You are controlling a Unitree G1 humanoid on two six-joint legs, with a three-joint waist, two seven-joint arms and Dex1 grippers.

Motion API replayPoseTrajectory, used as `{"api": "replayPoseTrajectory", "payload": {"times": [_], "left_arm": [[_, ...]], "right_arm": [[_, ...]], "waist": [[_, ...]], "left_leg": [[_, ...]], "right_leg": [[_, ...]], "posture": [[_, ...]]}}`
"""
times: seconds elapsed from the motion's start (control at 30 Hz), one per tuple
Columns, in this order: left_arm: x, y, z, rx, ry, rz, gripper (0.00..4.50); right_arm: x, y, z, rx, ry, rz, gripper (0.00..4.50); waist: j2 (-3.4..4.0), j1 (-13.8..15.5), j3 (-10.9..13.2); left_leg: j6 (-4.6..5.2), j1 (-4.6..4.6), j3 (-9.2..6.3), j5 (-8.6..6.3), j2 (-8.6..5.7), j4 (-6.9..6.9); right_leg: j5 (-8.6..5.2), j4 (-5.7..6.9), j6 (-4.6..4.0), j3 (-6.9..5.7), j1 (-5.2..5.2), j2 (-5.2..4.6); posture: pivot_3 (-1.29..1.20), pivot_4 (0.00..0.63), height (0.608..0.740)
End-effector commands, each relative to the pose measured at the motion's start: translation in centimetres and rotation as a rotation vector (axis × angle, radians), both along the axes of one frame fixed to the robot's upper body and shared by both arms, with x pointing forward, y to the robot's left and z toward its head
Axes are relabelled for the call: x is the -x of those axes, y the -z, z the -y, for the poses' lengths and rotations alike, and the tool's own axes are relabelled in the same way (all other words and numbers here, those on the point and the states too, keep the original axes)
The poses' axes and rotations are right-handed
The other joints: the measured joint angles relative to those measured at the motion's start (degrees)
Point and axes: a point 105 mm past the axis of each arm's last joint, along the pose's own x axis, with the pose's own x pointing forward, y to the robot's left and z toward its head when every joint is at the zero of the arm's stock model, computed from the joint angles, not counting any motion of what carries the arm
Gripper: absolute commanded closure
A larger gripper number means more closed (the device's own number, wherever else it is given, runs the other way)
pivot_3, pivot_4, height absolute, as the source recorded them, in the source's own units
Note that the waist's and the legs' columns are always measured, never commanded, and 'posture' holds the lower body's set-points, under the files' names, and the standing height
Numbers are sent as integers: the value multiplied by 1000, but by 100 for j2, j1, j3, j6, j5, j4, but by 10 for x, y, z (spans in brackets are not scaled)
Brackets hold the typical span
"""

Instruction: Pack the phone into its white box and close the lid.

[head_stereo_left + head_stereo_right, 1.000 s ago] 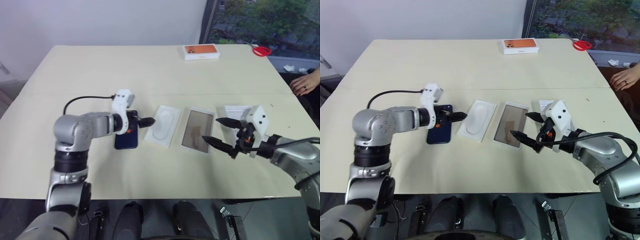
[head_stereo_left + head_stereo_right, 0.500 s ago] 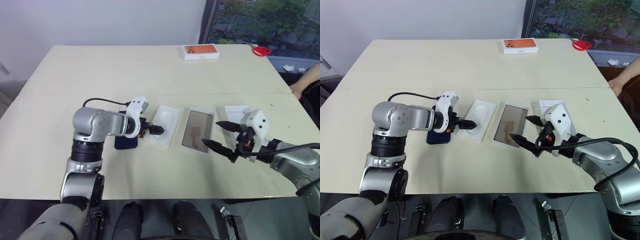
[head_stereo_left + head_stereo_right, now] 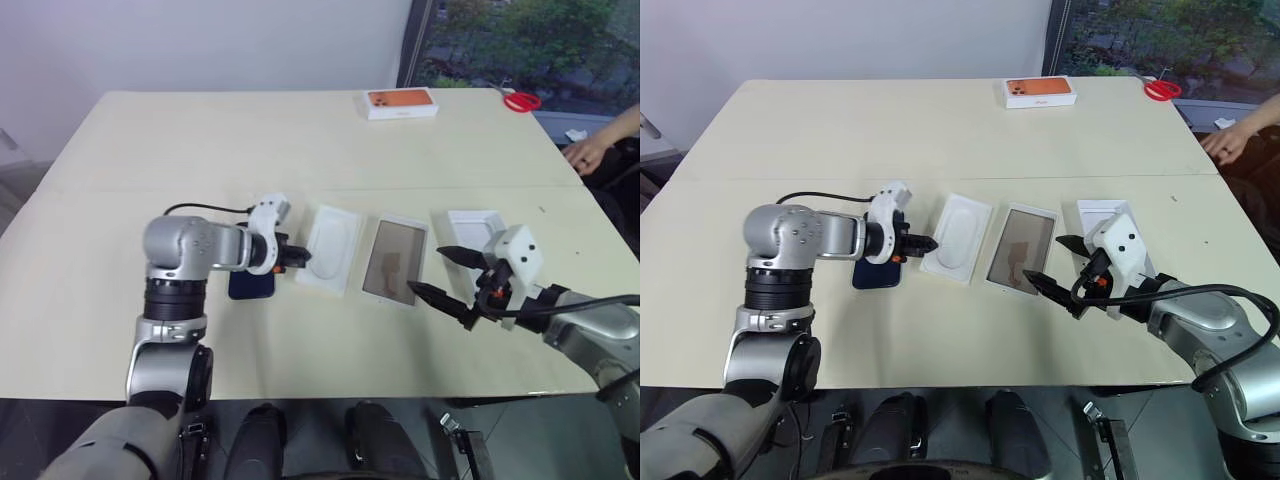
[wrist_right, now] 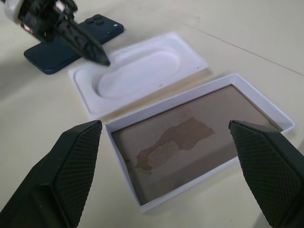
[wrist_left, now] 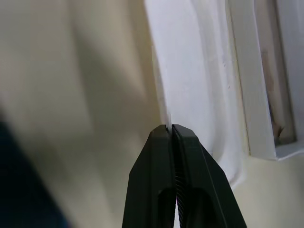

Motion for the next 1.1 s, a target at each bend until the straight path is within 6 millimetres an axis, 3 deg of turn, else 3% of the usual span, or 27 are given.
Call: {"api": "replayPoseTrajectory", "payload": {"times": [0.03,0.23,0.3,0.4,0.53,0.6,0.8,1.1], "left_arm": [[-2,-24,-11,104,-16,50,4457],[0,-42,-16,216,-1,78,4457],[2,-52,-4,264,43,98,4457],[9,-57,33,306,146,101,4457],[19,-51,78,309,223,69,4457],[23,-49,91,302,242,59,4457],[21,-33,107,257,196,-26,4457],[25,-21,117,223,196,-75,4457]], "right_arm": [[0,-11,-4,-3,-17,54,0],[-3,-10,0,5,-9,55,0],[-6,-9,6,20,14,53,0],[-10,-11,14,38,42,60,0],[-13,-15,32,63,103,67,0],[-12,-16,37,72,121,73,0],[-8,-19,48,93,158,78,0],[-6,-18,48,95,168,77,0]], "waist": [[0,11,0],[-1,32,1],[-2,34,1],[-2,66,1],[-4,34,2],[-5,26,3],[-4,16,2],[-5,22,3]], "left_leg": [[0,0,0,0,0,0],[-2,-2,0,1,-2,1],[-3,-2,0,2,-2,2],[-3,-3,-1,2,-4,3],[-3,-4,0,2,-8,2],[-3,-2,-1,2,-8,1],[-3,5,-1,1,-6,-4],[-3,3,1,2,-8,-3]], "right_leg": [[0,0,0,0,0,0],[0,-1,0,-2,1,-4],[0,-1,0,-3,1,-4],[0,-3,0,-7,5,-8],[0,-10,2,-5,9,-11],[0,-9,2,-5,9,-10],[0,-8,2,2,9,-4],[-1,-9,2,3,9,-5]], "posture": [[0,150,726],[0,150,726],[0,150,726],[0,150,726],[0,150,726],[0,150,726],[0,150,726],[0,150,726]]}}
